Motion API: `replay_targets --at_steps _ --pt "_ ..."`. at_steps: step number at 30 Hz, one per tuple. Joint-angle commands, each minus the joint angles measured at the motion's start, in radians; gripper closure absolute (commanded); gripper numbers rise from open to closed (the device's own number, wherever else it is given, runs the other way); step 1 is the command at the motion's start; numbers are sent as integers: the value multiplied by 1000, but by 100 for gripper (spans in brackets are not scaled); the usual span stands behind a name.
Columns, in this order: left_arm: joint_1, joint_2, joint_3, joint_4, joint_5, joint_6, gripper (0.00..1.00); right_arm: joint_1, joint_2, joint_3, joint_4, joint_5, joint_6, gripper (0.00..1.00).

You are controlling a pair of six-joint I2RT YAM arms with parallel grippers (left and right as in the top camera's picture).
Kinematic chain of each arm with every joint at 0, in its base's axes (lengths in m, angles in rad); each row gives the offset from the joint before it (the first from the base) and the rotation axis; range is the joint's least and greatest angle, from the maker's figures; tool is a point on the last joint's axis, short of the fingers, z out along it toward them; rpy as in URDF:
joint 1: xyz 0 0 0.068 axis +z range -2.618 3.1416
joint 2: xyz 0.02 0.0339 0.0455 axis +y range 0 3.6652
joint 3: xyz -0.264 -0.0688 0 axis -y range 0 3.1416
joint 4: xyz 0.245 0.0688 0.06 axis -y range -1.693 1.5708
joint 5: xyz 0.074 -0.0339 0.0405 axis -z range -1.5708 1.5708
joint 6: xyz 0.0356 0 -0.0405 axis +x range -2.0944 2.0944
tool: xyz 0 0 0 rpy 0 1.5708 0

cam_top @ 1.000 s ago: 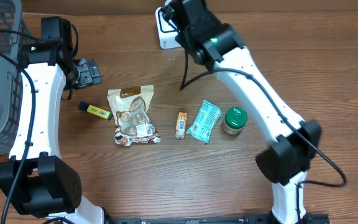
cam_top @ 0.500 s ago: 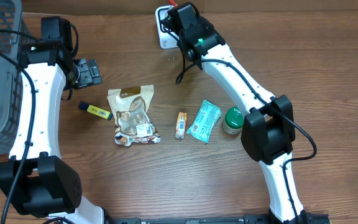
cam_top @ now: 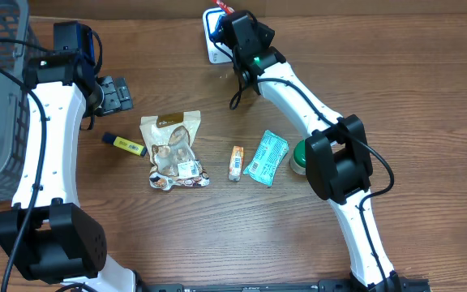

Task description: Scan the item barcode

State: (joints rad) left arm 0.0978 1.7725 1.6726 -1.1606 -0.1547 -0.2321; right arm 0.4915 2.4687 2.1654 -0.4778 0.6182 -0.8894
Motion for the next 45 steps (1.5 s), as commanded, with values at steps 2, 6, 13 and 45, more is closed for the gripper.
replay_targets --at_steps 2,6,13,45 --pt "-7 -14 -1 -2 -10 8 0 -2 43 5 -6 43 -56 96" --pt "-7 -14 -1 -2 -10 8 0 0 70 1 -14 43 -62 95" --pt "-7 -14 -1 -2 -10 8 0 0 91 1 -18 43 -62 95" --pt "-7 -14 -1 -2 -10 8 0 -143 -375 2 -790 -347 711 96"
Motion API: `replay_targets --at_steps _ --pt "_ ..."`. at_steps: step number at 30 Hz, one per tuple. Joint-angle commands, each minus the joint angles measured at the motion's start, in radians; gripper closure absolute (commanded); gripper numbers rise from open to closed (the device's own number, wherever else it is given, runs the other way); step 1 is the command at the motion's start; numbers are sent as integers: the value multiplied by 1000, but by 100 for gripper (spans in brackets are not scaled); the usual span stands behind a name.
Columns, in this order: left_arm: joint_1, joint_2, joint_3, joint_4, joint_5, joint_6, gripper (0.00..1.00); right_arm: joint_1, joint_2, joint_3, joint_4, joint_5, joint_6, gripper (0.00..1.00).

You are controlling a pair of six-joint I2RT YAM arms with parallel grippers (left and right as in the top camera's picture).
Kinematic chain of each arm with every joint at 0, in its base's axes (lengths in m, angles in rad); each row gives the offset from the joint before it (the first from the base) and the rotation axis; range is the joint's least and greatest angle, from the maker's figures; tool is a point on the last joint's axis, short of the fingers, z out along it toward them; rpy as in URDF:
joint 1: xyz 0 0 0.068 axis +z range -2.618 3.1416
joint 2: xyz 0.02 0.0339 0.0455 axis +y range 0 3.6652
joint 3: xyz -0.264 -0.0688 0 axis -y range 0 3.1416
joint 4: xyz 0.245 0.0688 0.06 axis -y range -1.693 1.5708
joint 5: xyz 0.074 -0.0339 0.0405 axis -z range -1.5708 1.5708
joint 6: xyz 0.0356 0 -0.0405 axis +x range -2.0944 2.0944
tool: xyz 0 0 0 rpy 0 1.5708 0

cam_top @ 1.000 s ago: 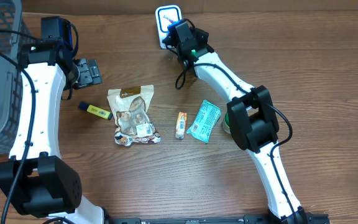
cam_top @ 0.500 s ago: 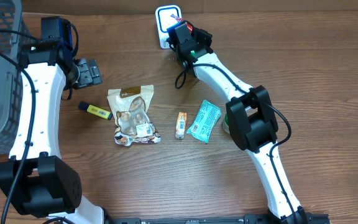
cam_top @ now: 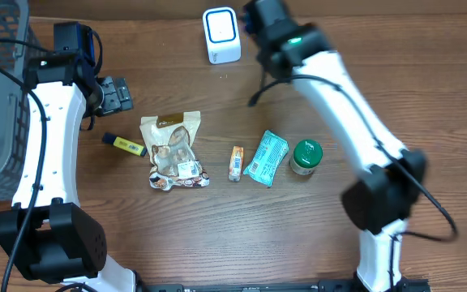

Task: Scan the item barcode
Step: 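Carry the red stick right and place it on the table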

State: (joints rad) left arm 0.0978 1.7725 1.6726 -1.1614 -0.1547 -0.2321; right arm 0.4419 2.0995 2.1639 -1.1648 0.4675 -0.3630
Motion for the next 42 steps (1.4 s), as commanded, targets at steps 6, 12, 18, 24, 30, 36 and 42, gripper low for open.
replay_targets --at_steps 6,12,18,24,30,36,42 --pt "-7 -14 -1 -1 -10 8 0 -335 3 -64 -315 -486 244 95" --pt "-7 -14 -1 -1 -10 8 0 -544 3 -284 -300 -595 243 96" --pt "-7 -14 -1 -1 -10 8 0 -647 3 -524 -175 -604 228 96" --pt "-7 -14 -1 -1 -10 8 0 -663 3 -594 -115 -726 75 96" --pt "-7 -14 -1 -1 -10 8 0 -664 3 -594 -107 -851 10 95" --pt "-7 -14 -1 -1 -10 8 0 -664 3 -594 -100 -772 22 79" --pt "-7 -14 -1 -1 -10 8 0 -664 3 -594 -99 -771 23 64"
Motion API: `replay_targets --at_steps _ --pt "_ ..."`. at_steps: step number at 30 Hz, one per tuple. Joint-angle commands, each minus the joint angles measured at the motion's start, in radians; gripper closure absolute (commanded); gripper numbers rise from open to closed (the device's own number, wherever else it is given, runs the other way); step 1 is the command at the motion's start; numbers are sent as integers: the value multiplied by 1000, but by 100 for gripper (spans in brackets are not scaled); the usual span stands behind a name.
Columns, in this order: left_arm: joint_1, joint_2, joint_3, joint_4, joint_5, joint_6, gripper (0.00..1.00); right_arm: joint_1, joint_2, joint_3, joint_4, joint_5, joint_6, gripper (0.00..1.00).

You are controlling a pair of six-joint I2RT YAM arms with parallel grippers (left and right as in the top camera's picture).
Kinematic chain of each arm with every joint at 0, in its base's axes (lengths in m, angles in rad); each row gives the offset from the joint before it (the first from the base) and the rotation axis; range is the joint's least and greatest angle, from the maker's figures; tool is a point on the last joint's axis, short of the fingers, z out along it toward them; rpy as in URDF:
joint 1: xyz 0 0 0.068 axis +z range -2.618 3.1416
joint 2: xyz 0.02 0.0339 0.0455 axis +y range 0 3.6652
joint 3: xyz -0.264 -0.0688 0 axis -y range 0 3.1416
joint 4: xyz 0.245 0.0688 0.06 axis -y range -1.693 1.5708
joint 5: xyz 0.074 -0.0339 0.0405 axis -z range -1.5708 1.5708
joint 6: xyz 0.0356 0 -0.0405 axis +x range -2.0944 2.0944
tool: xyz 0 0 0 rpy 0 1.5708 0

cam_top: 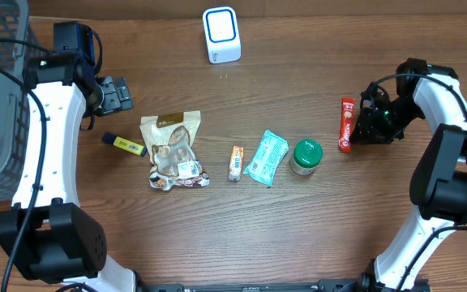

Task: Scan the item barcode
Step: 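Carry the red stick right and place it on the table, then release the stick and move the right gripper left to the juice box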

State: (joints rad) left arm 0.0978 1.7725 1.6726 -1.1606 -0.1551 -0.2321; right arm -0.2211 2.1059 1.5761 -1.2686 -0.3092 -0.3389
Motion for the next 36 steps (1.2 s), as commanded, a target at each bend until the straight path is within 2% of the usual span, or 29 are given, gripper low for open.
replay_targets --at_steps 1,5,7,8,9,10,11,13,18,26,29,31,32,33,34,36 --pt "-7 -14 -1 -2 -9 8 0 -1 -4 -6 10 5 10 62" --pt "-7 -14 -1 -2 -9 8 0 7 -4 -6 30 1 60 61" --pt "-7 -14 -1 -2 -9 8 0 19 -4 -6 31 -3 59 51" --pt "-7 -14 -1 -2 -9 8 0 28 -4 -6 35 -42 59 38" --pt "-7 -14 -1 -2 -9 8 0 31 -4 -6 34 -60 59 35" --pt "-7 -14 -1 -2 -9 8 0 34 -4 -6 33 -97 59 23" --pt "-7 -14 -1 -2 -9 8 0 39 -4 -6 29 -151 60 0" --pt "-7 -14 -1 -2 -9 8 0 42 -4 -5 23 -190 85 0" --pt "-7 -14 -1 -2 -9 8 0 40 -51 33 75 -185 313 0" --pt "-7 -14 -1 -2 -9 8 0 151 -357 49 112 -3 500 0" --pt "-7 -14 -1 -2 -9 8 0 202 -413 49 137 -48 508 0" --pt "-7 -14 -1 -2 -9 8 0 239 -422 49 138 -163 553 0" --pt "-7 -14 -1 -2 -9 8 0 253 -420 48 138 -207 552 2" --pt "-7 -14 -1 -2 -9 8 0 275 -414 47 136 -228 553 23" --pt "-7 -14 -1 -2 -9 8 0 293 -409 47 134 -226 553 61" --pt "-7 -14 -1 -2 -9 8 0 343 -397 40 135 -224 553 96"
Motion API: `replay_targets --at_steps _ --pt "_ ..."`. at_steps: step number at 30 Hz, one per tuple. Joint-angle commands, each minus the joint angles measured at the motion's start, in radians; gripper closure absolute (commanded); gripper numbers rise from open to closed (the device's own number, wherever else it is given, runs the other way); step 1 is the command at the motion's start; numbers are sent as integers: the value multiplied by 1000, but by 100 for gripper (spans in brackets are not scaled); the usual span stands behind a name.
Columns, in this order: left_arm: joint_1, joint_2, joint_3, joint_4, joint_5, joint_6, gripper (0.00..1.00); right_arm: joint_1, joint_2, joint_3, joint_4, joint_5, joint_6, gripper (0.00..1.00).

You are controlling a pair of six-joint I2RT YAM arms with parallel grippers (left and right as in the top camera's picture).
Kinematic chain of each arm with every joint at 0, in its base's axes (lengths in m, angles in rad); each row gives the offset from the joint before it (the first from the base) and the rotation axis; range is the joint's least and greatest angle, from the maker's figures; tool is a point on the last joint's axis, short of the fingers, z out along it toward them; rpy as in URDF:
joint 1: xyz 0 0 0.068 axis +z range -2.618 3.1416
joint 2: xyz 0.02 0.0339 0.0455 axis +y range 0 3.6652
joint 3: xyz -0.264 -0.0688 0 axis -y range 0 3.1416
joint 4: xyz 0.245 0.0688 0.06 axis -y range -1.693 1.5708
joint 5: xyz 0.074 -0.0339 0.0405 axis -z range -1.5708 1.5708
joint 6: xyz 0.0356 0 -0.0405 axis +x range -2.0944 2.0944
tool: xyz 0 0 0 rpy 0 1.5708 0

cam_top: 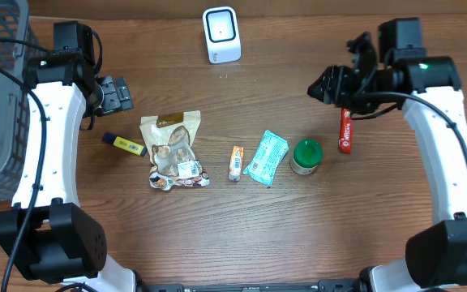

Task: Scan the item barcode
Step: 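Release the stick and move the right gripper left to the juice box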

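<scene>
The white barcode scanner (pixel 221 34) stands at the back middle of the table. A red snack bar (pixel 345 130) lies flat on the wood at the right, beside a green-lidded jar (pixel 306 156). Just above and left of the bar hovers my right gripper (pixel 336 73), open, with nothing between its fingers. My left gripper (pixel 117 93) rests open at the back left, holding nothing. In a row across the middle lie a teal packet (pixel 267 158), a small orange bar (pixel 236 162), a printed snack bag (pixel 173 152) and a yellow marker (pixel 125 143).
A grey mesh basket fills the far left edge, next to the left arm. The right arm reaches in from the lower right corner.
My right gripper was down at the red bar on the right side of the table. It now sits higher and further left, open, and the bar stays on the wood. The left arm is unchanged.
At first my right gripper held the red bar right at the scanner. Then it was beside the scanner's right side. Later it was at the far right with the bar down on the table. Now the bar lies free and the gripper is off it.
</scene>
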State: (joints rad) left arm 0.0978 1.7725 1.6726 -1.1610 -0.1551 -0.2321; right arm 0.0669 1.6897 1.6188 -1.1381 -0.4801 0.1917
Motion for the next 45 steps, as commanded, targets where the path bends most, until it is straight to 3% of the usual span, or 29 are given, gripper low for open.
replay_targets --at_steps 1,9,20,28,45 --pt "-7 -14 -1 -2 -9 8 0 87 24 -15 16 -53 24 96" --pt "-7 -14 -1 -2 -9 8 0 359 40 -260 196 276 288 96" --pt "-7 -14 -1 -2 -9 8 0 550 41 -553 560 330 467 96" --pt "-7 -14 -1 -2 -9 8 0 615 41 -571 613 361 493 96" --pt "-7 -14 -1 -2 -9 8 0 615 41 -571 736 318 550 96"
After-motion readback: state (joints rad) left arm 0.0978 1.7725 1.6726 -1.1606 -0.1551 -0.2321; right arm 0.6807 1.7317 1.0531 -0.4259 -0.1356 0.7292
